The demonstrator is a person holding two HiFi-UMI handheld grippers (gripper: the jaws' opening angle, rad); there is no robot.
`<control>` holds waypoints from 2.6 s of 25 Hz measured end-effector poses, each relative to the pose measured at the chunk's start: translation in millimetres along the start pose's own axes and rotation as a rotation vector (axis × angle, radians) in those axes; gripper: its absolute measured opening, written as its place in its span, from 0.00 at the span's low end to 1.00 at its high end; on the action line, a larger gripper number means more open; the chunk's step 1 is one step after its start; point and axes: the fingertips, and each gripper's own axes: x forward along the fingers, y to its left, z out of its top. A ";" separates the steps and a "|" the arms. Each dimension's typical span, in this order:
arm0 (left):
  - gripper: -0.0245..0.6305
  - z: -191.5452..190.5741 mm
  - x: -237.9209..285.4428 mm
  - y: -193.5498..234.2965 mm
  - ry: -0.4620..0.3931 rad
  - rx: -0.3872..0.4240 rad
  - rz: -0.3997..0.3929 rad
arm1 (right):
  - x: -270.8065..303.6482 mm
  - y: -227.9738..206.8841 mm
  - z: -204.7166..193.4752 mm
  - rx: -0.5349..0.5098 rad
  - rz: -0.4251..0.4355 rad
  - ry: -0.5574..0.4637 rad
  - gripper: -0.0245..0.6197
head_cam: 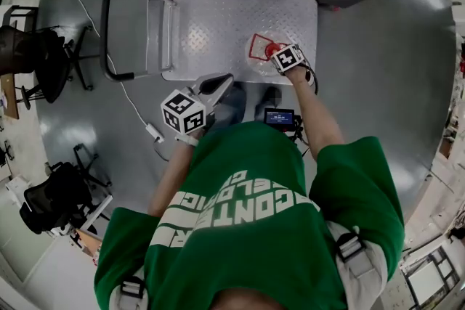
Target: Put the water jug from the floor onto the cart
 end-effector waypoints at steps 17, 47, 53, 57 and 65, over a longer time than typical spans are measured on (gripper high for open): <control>0.05 48.1 32.1 -12.8 -0.014 0.108 -0.225 | -198.8 3.2 56.9 0.040 -0.053 -0.548 0.12; 0.05 39.3 39.7 1.1 -0.005 0.076 -0.281 | -292.4 37.8 63.1 0.004 -0.029 -0.745 0.03; 0.04 39.5 77.0 -21.0 -0.002 0.082 -0.267 | -299.7 4.9 40.9 -0.023 -0.019 -0.747 0.03; 0.04 40.3 104.2 -50.2 0.006 0.108 -0.296 | -301.0 -25.1 14.6 0.009 -0.024 -0.751 0.03; 0.04 35.6 134.2 -76.3 0.028 0.136 -0.299 | -304.6 -44.9 0.3 0.023 0.002 -0.784 0.03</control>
